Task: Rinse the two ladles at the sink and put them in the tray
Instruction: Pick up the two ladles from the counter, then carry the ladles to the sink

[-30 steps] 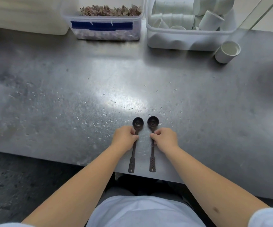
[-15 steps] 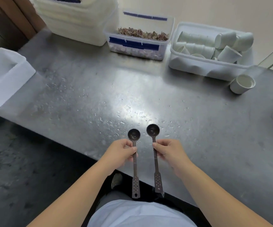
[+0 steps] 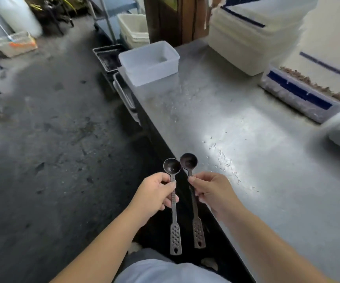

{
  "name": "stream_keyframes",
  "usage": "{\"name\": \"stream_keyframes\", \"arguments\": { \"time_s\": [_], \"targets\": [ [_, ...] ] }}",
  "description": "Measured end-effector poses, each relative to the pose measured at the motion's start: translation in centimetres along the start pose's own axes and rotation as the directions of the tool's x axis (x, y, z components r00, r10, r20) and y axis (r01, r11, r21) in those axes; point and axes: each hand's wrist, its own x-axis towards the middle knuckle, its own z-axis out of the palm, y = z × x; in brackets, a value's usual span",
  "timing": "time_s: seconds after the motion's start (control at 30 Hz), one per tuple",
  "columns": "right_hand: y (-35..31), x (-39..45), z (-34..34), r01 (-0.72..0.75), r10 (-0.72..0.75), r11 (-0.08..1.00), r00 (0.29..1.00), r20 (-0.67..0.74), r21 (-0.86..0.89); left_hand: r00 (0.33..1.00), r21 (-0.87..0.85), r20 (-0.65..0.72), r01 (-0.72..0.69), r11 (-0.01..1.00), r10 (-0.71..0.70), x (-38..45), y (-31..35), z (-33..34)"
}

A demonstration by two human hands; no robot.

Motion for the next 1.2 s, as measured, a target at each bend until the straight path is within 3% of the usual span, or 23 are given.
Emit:
{"name": "stream_keyframes", "arguments": {
  "time_s": [0.3,0.57,0.87,1.2],
  "targets": [
    [-1.2,2.3,16.6,0.057,-0.018,0.973,0.985,0.170,-0.223,0.973,-0.176,-0.231,-0.067,0.982,0.025,-4.4,-3.7,-15.2],
    [-0.9,4.7,33.2,0.073,0.007,0.978,0.926,0.378,-0.197,0.905,-0.267,-0.425,-0.122,0.956,-0.003,-7.6,-7.7,-29.7],
    [-0.7,9.3,48.1,0.076,0.110,0.956,0.805,0.583,-0.285,0.793,-0.397,-0.597,-0.159,0.904,-0.123,-9.3,-11.7,-41.0],
    [-3.1,19.5,66.4,0.164,0.261,0.896,0.558,0.788,-0.413,0.583,-0.547,-0.751,-0.284,0.788,-0.311,-5.9,-12.1,-55.1]
  ]
}}
